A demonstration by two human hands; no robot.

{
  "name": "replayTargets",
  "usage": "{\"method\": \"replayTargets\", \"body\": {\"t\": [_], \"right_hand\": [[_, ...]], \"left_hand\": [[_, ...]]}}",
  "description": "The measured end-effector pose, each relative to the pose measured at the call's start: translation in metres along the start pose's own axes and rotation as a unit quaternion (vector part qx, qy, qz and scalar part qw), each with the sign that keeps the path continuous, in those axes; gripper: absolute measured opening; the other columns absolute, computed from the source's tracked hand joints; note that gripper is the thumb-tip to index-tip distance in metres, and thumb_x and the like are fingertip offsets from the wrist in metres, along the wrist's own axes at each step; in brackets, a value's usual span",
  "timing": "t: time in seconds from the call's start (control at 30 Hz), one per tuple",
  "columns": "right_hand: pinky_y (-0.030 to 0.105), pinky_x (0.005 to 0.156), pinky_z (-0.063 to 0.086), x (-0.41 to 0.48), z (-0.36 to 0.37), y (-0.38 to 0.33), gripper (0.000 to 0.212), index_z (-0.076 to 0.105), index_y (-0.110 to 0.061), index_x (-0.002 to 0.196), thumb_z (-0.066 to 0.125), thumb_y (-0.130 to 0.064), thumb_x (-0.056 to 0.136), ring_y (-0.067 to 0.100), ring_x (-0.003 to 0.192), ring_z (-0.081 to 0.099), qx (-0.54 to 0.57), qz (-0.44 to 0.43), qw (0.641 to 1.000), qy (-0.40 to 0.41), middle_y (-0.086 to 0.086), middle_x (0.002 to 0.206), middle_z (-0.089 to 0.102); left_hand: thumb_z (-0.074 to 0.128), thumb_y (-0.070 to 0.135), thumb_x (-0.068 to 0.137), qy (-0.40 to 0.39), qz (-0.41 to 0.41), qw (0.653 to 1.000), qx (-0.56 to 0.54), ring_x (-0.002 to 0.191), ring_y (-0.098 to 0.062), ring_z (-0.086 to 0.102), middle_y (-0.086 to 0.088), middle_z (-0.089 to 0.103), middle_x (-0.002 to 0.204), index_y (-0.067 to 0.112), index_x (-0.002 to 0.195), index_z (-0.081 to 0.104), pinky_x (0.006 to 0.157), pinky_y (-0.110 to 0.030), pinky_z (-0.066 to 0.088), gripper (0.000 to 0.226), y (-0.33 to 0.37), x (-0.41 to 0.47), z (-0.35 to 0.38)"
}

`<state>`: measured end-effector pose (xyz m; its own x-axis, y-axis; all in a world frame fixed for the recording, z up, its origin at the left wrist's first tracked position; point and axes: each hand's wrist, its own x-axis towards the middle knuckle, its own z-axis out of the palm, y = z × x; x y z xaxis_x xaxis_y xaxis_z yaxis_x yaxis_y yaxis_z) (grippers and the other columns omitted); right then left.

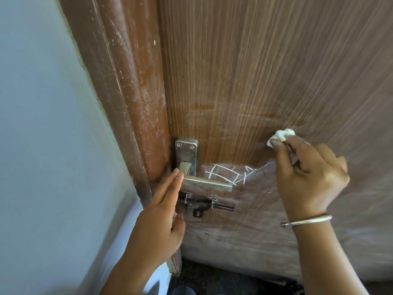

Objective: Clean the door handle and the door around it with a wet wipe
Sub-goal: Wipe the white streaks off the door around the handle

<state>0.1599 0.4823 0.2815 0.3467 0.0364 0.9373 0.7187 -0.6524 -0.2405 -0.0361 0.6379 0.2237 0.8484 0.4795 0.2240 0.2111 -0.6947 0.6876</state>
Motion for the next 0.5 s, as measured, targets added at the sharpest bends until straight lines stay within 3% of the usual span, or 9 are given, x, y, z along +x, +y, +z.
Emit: {"method": "replayTargets", "body": {"t": [0.13, 0.3, 0.5], "right_hand": [[0.03, 0.047, 0.034, -0.026, 0.007, 0.004, 0.011, 0.074, -0.014, 0.086, 0.072, -0.024, 0.082, 0.022, 0.047, 0.048, -0.011, -0.06, 0.998, -0.016, 0.005, 0.061, 0.063], [0.032, 0.045, 0.036, -0.064, 0.01, 0.011, 0.01, 0.074, -0.012, 0.08, 0.071, -0.021, 0.082, 0.025, 0.04, 0.051, -0.02, -0.087, 0.992, -0.089, 0.004, 0.052, 0.057], [0.031, 0.053, 0.031, -0.026, 0.002, 0.026, 0.009, 0.07, -0.014, 0.084, 0.069, -0.023, 0.084, 0.024, 0.049, 0.049, -0.015, -0.007, 1.0, 0.02, 0.006, 0.06, 0.06]], "left_hand": [[0.06, 0.001, 0.077, 0.006, 0.0, 1.0, 0.005, 0.066, -0.005, 0.059, 0.034, 0.011, 0.148, 0.042, 0.142, 0.015, 0.06, -0.033, 0.055, 0.089, 0.0, 0.0, 0.0], [0.061, 0.0, 0.077, 0.013, 0.002, 1.0, 0.008, 0.067, -0.003, 0.06, 0.032, 0.012, 0.148, 0.037, 0.143, 0.019, 0.061, -0.029, 0.055, 0.086, 0.001, 0.0, 0.001], [0.063, 0.001, 0.077, 0.01, 0.0, 1.0, 0.017, 0.065, -0.006, 0.061, 0.03, 0.013, 0.148, 0.039, 0.142, 0.019, 0.056, -0.03, 0.055, 0.087, 0.0, 0.001, 0.0]]}}
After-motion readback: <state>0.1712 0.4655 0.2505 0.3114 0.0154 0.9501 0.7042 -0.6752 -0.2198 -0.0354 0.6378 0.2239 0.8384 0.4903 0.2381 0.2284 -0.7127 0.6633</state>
